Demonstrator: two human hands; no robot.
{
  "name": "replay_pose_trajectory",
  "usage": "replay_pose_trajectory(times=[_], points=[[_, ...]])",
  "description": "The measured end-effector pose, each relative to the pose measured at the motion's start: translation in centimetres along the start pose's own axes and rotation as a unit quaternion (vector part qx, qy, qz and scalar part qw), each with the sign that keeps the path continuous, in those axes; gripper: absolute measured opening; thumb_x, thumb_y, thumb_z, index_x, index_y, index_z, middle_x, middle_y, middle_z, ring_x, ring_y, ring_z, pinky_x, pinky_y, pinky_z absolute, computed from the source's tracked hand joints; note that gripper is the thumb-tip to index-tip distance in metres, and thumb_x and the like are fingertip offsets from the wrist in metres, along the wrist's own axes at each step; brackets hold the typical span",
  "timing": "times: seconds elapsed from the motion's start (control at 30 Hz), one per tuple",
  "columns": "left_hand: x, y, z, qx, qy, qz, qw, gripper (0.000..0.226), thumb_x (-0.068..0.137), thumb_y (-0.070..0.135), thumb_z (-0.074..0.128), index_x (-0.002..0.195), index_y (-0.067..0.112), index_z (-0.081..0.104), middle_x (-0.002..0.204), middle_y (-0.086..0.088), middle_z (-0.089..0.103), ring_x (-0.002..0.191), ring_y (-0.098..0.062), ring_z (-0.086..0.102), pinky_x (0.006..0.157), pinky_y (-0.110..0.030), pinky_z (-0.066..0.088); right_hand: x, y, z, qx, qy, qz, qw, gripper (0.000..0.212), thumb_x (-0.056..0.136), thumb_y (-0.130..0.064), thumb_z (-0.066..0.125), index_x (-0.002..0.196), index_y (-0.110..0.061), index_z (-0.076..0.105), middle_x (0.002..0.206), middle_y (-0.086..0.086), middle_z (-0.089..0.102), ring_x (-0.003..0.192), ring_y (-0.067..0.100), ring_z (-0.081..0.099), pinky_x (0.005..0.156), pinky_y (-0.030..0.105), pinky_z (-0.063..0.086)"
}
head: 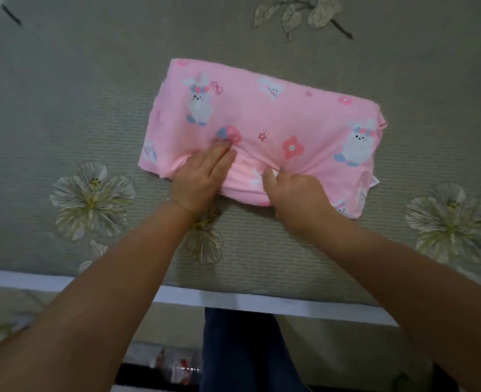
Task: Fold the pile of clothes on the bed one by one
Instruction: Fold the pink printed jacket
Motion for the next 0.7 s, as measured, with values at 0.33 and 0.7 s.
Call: replay_pose_trajectory(times=[0.33,0.7], points=[[3.6,-1.3,-1.3,-0.015,-0.086,-0.054,0.995,0.025,0.043,-0.005,0.078,0.062,0.002,0.065,0.054,-0.012,0.061,0.043,-0.025,0.058,0.034,-0.021,0.037,-1.0,-1.4,0.3,0.077,0.053,0.184,0.978,0.052,0.046,-0.009,0.085,0.095,-0.001,0.071,0.088,0.021,0.069,0.074,0.035,0.068,0.061,0.036,0.054],[3.7,-2.4,0.2,-0.105,-0.057,-0.041,0.992,0.029,0.041,-0.009,0.069,0.070,-0.002,0.067,0.063,-0.017,0.064,0.049,-0.030,0.060,0.041,-0.026,0.045,0.3,0.0,4.5,0.041,0.117,0.189,0.974,0.061,0.060,-0.005,0.078,0.110,-0.012,0.043,0.105,0.033,0.062,0.092,0.041,0.065,0.070,0.046,0.053]])
Point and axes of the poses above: each hand's wrist, its own x-axis towards the middle knuckle, its own z-axis out of the palm, y = z × x, the point moved 1 cm from there along x, towards the middle knuckle
